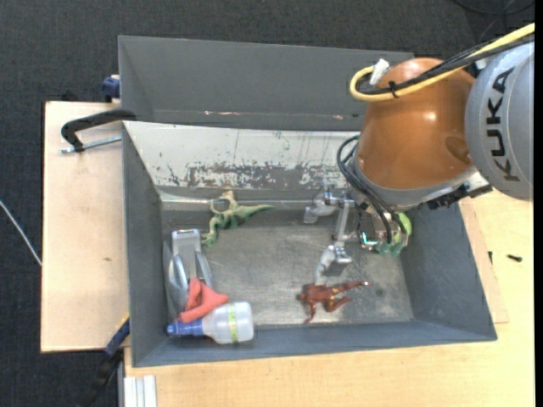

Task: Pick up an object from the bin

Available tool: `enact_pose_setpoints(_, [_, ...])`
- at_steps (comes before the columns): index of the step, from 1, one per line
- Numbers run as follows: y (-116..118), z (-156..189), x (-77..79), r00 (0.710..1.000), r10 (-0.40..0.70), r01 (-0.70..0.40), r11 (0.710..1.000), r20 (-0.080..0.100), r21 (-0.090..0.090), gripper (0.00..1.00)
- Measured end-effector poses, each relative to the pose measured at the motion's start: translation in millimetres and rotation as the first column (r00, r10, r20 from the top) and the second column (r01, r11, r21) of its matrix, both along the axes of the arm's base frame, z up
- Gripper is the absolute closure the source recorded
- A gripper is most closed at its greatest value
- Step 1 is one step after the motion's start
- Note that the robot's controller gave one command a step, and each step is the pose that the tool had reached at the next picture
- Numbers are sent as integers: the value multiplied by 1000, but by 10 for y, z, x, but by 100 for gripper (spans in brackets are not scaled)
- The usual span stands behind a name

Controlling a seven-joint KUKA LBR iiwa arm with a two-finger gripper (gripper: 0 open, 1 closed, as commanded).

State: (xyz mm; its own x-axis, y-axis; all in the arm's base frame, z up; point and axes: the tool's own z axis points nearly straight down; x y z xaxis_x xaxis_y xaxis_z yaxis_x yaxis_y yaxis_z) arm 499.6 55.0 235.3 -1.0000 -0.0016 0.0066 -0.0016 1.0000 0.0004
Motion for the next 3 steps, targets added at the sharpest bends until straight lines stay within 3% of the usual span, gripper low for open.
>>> enact_pose_setpoints(2, [-3, 27, 17, 1000, 0, 0, 1000, 8, 1, 0])
enact_pose_setpoints(3, [4, -360, 3, 983, 183, -183, 983, 1, 1, 0])
